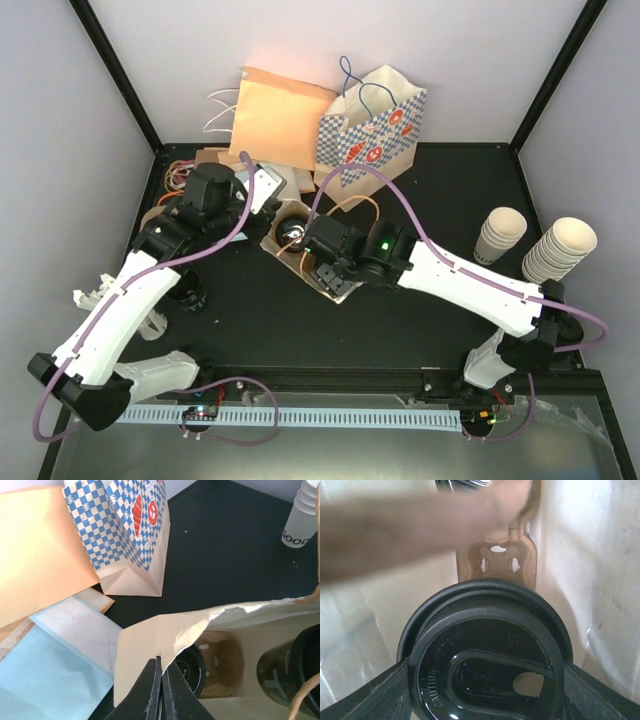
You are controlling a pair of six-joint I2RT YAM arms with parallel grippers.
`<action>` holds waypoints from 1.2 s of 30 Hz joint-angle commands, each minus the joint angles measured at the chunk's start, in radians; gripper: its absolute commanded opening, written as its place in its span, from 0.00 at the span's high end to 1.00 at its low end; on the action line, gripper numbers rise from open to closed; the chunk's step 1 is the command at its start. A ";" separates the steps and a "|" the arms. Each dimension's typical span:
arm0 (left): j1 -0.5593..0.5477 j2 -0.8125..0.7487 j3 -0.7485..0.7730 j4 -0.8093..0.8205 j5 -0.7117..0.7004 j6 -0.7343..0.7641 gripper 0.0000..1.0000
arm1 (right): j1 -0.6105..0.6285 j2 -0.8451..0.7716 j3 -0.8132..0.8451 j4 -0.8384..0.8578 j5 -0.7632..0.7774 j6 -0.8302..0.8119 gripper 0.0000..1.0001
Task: Pack the takeout coffee
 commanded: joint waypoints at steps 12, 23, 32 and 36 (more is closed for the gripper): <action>-0.077 -0.139 -0.180 0.204 0.016 -0.109 0.98 | 0.106 -0.077 -0.212 0.136 0.224 0.092 0.34; -0.080 -0.161 -0.178 0.188 0.124 -0.226 0.98 | 0.103 -0.101 -0.239 0.184 0.208 0.000 0.33; -0.079 -0.179 -0.198 0.211 0.208 -0.336 0.98 | 0.048 -0.054 -0.180 0.188 0.092 0.018 0.33; -0.080 -0.176 -0.203 0.193 0.213 -0.366 0.99 | 0.045 -0.032 -0.192 0.216 0.070 0.020 0.35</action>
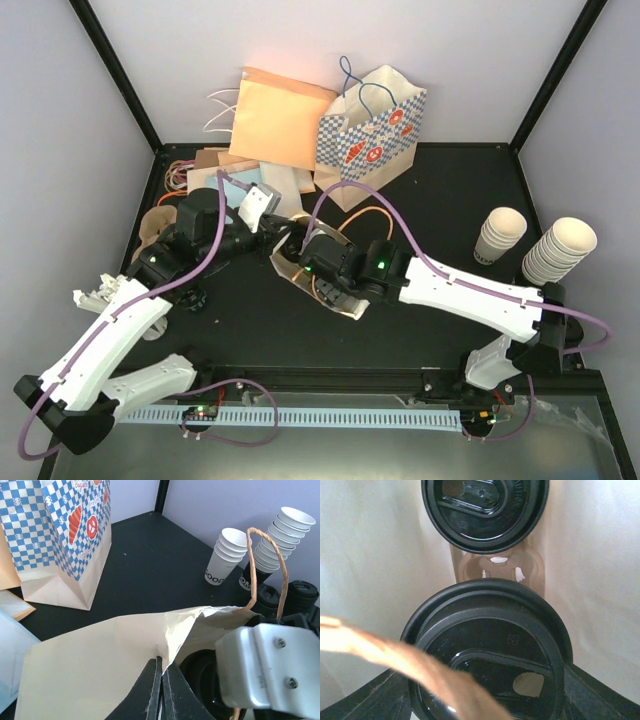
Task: Pack the takeout coffee
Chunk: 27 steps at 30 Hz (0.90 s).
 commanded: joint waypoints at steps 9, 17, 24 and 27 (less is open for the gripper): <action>-0.007 0.021 0.025 -0.081 -0.054 -0.094 0.99 | 0.026 0.072 0.047 -0.003 0.098 0.082 0.36; -0.006 0.025 0.039 -0.093 -0.115 -0.110 0.98 | 0.078 0.086 0.028 0.006 0.185 0.134 0.36; -0.004 0.025 0.054 -0.083 -0.107 -0.119 0.99 | 0.091 0.085 -0.016 0.073 0.124 0.099 0.36; -0.004 0.007 0.054 -0.067 -0.089 -0.106 0.98 | 0.083 0.081 -0.035 0.108 0.087 0.075 0.36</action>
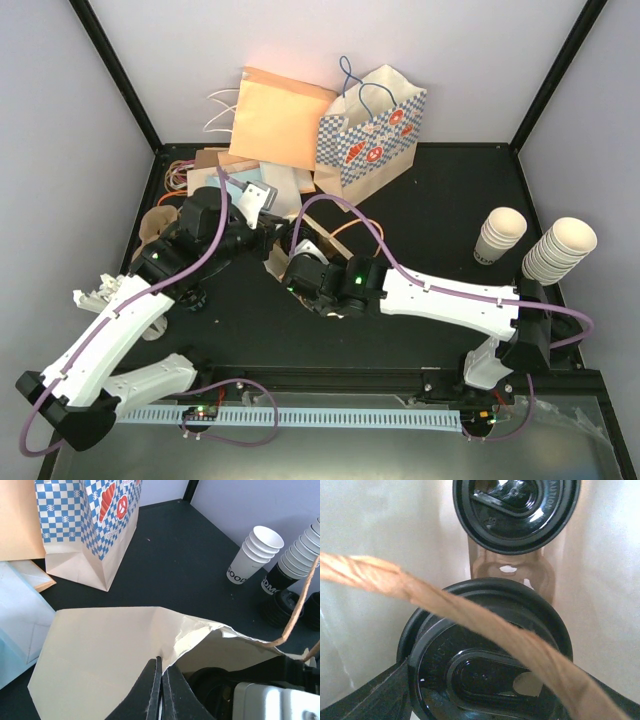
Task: Pack the takeout coffee
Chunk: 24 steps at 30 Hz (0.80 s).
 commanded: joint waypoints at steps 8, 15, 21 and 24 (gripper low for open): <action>0.002 -0.025 0.033 0.016 0.065 -0.019 0.98 | -0.082 -0.009 -0.032 0.098 -0.073 -0.038 0.36; 0.005 -0.015 0.060 -0.011 0.118 0.051 0.98 | -0.176 -0.062 -0.058 0.147 -0.160 -0.094 0.36; 0.036 -0.012 0.072 -0.029 0.151 0.039 0.99 | -0.198 -0.081 -0.116 0.137 -0.182 -0.152 0.36; 0.081 -0.014 0.059 -0.009 0.223 0.010 0.98 | -0.199 -0.086 -0.133 0.133 -0.202 -0.187 0.36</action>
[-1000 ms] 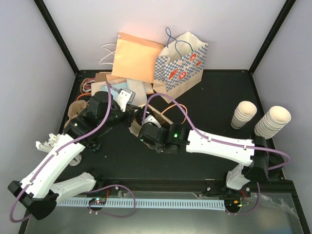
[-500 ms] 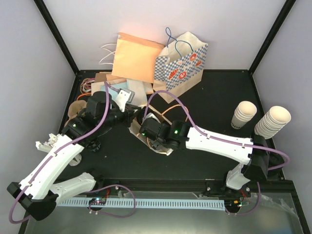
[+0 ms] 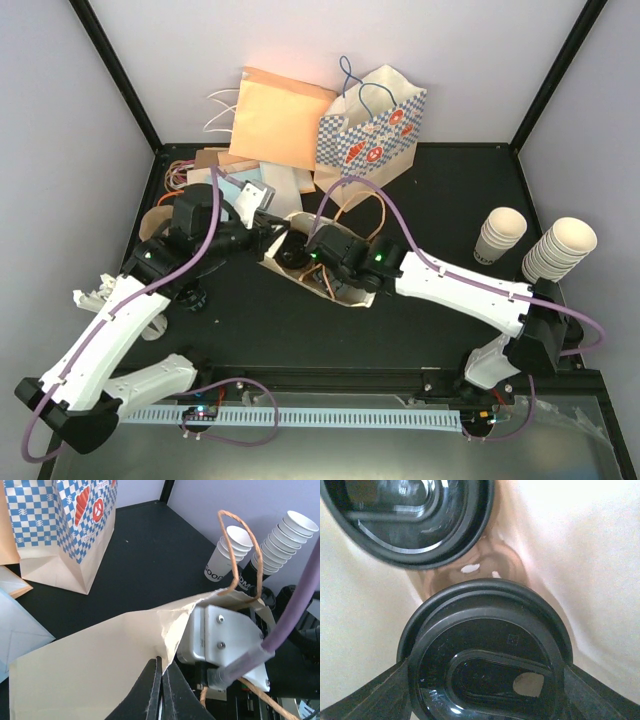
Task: Pack the takeout coffee
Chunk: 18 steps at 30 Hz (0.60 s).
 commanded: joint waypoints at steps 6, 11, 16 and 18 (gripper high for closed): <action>0.103 0.001 0.013 0.034 0.209 -0.032 0.98 | -0.051 -0.038 -0.062 0.039 -0.186 -0.060 0.36; 0.120 0.022 0.013 -0.004 0.242 -0.032 0.97 | -0.059 0.004 -0.034 0.024 -0.172 -0.084 0.36; 0.130 0.031 0.009 -0.017 0.257 -0.033 0.86 | -0.059 0.022 -0.019 0.062 -0.160 -0.108 0.36; 0.135 0.028 0.010 -0.023 0.255 -0.033 0.78 | -0.059 0.037 0.000 0.059 -0.167 -0.112 0.37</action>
